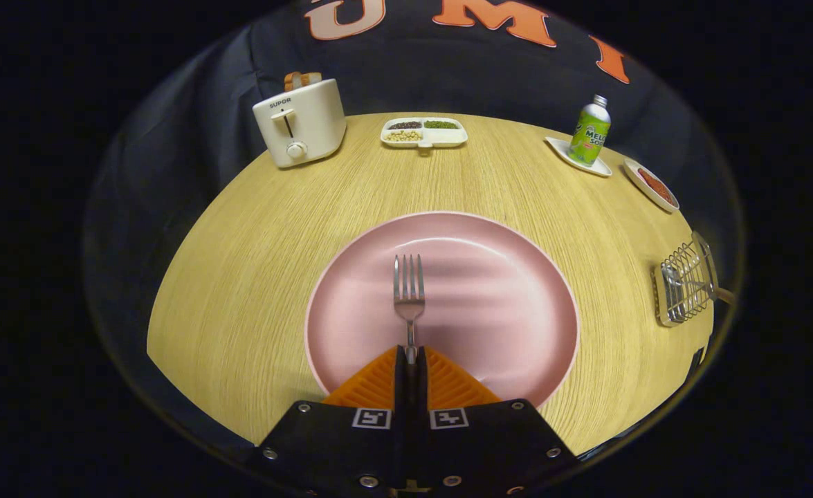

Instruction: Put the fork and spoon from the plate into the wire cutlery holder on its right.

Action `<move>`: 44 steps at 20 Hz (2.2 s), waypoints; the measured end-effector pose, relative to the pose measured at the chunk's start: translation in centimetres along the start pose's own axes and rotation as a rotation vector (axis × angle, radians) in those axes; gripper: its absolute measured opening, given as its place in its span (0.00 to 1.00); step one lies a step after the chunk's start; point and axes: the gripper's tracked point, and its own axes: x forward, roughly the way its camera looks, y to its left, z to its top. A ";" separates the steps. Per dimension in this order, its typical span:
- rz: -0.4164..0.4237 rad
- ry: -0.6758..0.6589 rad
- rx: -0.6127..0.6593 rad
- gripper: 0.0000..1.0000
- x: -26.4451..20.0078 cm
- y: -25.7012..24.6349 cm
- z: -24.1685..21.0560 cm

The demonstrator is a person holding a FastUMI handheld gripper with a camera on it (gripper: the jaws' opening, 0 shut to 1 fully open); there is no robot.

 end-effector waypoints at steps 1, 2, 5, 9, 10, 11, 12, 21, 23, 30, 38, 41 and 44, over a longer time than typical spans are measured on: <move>0.001 -0.018 0.002 0.06 -0.3 -0.3 0.7; 0.001 -0.033 0.000 0.05 -0.8 -0.6 1.2; -0.002 -0.083 0.009 0.05 -2.2 -2.0 3.2; -0.043 -0.162 0.033 0.05 -4.9 -6.1 6.2; -0.056 -0.163 0.048 0.05 -5.5 -7.3 6.5; -0.064 -0.161 0.064 0.05 -6.1 -8.7 6.6; -0.078 -0.166 0.082 0.05 -6.8 -10.2 6.8; -0.252 -0.200 0.142 0.05 -12.7 -24.1 8.1; -0.277 -0.184 0.141 0.05 -13.3 -26.1 8.1; -0.321 -0.045 0.120 0.05 -13.6 -30.6 6.2; -0.301 0.123 0.088 0.05 -11.7 -32.4 4.1; -0.308 0.159 0.054 0.06 -11.1 -32.9 3.6; -0.288 0.210 0.072 0.06 -10.8 -32.7 2.8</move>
